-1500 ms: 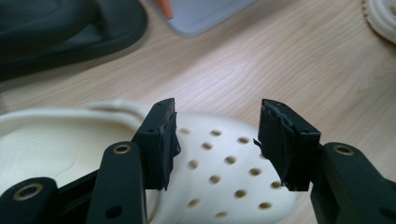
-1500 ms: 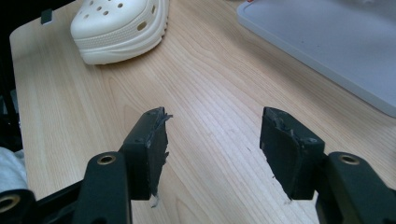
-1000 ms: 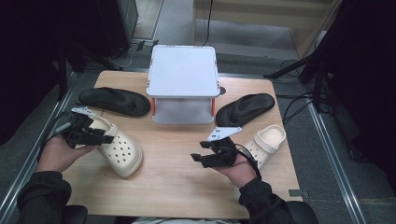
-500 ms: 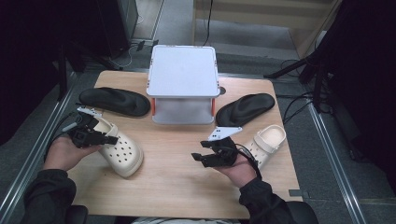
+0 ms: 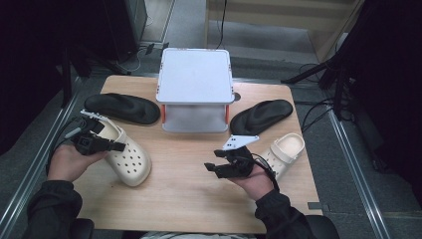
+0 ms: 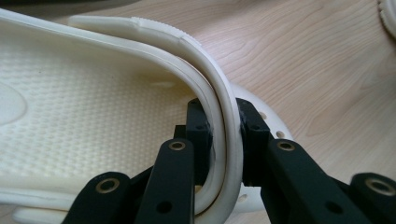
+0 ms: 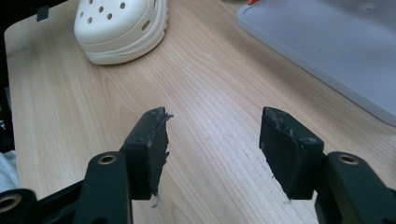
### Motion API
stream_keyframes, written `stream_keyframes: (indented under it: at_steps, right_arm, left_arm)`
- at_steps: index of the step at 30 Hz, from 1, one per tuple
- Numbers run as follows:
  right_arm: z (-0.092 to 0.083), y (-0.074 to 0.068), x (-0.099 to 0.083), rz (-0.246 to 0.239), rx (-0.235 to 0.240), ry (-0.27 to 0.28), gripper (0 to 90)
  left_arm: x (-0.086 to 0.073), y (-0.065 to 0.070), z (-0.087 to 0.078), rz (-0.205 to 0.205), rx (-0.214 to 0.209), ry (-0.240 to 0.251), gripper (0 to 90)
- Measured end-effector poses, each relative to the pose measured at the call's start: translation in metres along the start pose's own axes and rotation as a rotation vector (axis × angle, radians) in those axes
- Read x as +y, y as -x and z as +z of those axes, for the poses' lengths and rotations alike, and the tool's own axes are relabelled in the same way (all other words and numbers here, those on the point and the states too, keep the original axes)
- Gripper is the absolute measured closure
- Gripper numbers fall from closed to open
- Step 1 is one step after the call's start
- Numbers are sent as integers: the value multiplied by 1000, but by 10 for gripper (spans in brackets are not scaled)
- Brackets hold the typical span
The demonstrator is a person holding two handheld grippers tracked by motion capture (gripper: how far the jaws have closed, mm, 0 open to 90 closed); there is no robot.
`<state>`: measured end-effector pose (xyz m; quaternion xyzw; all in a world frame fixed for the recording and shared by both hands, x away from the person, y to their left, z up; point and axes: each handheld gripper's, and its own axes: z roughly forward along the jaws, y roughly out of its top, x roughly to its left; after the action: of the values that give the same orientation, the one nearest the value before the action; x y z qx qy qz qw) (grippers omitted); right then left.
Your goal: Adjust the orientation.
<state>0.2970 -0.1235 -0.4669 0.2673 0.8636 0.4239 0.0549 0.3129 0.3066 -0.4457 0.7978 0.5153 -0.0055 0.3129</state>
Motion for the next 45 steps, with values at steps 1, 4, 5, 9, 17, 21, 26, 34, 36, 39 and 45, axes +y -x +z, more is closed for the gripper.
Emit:
stream_keyframes:
  at_steps: [1, 4, 5, 9, 17, 21, 26, 34, 36, 39, 45]
  right_arm:
    - [0, 0, 0, -1, 0, 1, 425]
    - [-1, 1, 0, 4, 3, 4, 426]
    - [-1, 1, 0, 6, 2, 8, 427]
    - [-3, 0, 1, 10, 4, 22, 427]
    - [-10, -1, 1, 24, 0, 49, 428]
    - [-13, -4, -1, 27, -6, 56, 426]
    - [-18, -7, -3, 22, -17, 65, 426]
    - [-21, -10, -6, 18, -13, 72, 428]
    - [-21, -10, -6, 18, -12, 73, 429]
    - [-20, -11, -6, 19, -14, 69, 429]
    - [-18, -11, -7, 19, -15, 64, 430]
  left_arm:
    - [0, 0, 0, 0, 0, 0, 787]
    - [1, 3, -4, -17, -20, 15, 786]
    - [2, 6, -5, -18, -32, 19, 786]
    - [7, 20, -7, -5, -27, 25, 786]
    - [18, 58, 2, 42, -72, 12, 784]
    - [21, 78, 16, 52, -102, 5, 783]
    - [22, 102, 33, 82, -115, -19, 783]
    - [23, 132, 56, 96, -168, -30, 781]
    - [23, 137, 64, 92, -182, -41, 780]
    - [23, 145, 75, 101, -189, -38, 779]
    - [24, 152, 97, 105, -187, -73, 773]
